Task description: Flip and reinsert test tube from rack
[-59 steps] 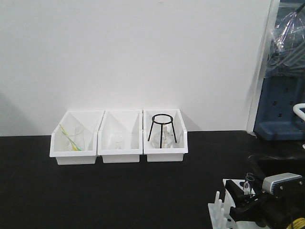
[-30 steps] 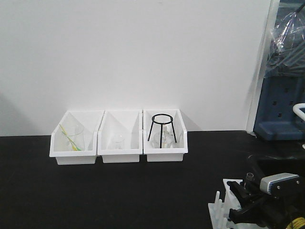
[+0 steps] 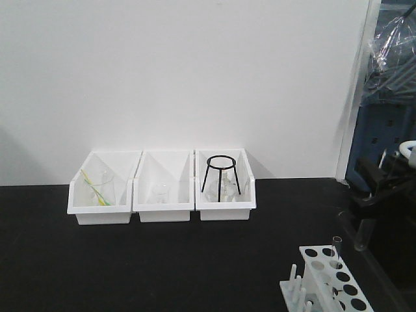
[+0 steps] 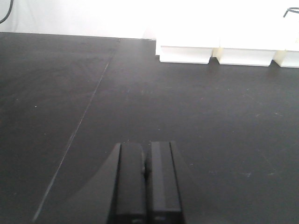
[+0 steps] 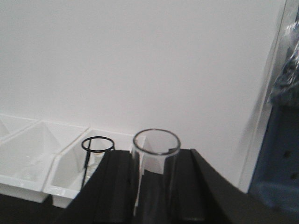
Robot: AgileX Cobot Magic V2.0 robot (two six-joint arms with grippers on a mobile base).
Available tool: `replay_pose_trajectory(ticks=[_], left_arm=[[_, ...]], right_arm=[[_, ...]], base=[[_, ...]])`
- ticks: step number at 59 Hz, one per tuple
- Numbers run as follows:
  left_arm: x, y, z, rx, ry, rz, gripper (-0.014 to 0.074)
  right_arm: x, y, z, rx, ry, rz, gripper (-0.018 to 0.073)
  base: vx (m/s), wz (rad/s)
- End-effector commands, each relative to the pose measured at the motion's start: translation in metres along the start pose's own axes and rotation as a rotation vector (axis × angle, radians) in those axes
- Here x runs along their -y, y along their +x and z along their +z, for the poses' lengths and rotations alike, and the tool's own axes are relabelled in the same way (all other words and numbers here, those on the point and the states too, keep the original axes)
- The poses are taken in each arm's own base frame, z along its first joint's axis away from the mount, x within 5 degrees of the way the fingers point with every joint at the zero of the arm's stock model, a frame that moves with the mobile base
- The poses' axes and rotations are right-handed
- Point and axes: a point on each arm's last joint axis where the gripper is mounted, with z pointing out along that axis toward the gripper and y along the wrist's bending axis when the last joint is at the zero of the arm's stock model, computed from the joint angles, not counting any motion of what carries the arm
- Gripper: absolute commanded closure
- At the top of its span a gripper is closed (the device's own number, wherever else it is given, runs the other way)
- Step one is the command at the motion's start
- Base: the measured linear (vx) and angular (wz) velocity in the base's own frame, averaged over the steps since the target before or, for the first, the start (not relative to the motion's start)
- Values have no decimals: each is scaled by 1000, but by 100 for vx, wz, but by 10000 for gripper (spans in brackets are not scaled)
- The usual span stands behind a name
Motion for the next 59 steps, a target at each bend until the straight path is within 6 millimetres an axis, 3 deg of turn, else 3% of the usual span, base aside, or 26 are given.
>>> replay_pose_trajectory(ticks=[1,11,15,18,24,27,31,35,38,40,44,51,59], left_arm=[[2,-8,-1,97,21,-3,603],[2,-8,-1,97,21,-3,603],[2,-8,-1,97,21,-3,603],[2,-8,-1,97,21,-3,603],[2,-8,-1,97,21,-3,603],[2,-8,-1,97,21,-3,603],[2,-8,-1,97,21,-3,603],[2,-8,-1,97,21,-3,603],[2,-8,-1,97,21,-3,603],[2,-8,-1,97,21,-3,603],[2,-8,-1,97,21,-3,603],[2,-8,-1,97,21,-3,603],[2,-8,-1,97,21,-3,603]], right_arm=[[3,-35,-8,53,-6,-339,571],[2,-23,-14,-109,-125,-1404,568],[5,-19,-14,-158,-141,-1556,568],[5,-19,-14,-161,-140,-1549,568],[4,-20,-14,-148,-136,-1476,568],[4,-22,-14,-145,-116,-1357,568],[7,-29,-13,-128,-32,-928,568],[13,-36,-12,-92,67,-306,568],[20,-37,-13,-64,119,-1,568],[23,-35,-13,-53,139,110,568],[24,-29,-12,-24,147,215,568],[14,-11,-13,96,72,203,568],[-1,24,-17,190,-13,182,568]], base=[[0,0],[0,0],[0,0],[0,0],[0,0],[0,0],[0,0],[0,0],[0,0],[0,0],[0,0],[0,0],[0,0]])
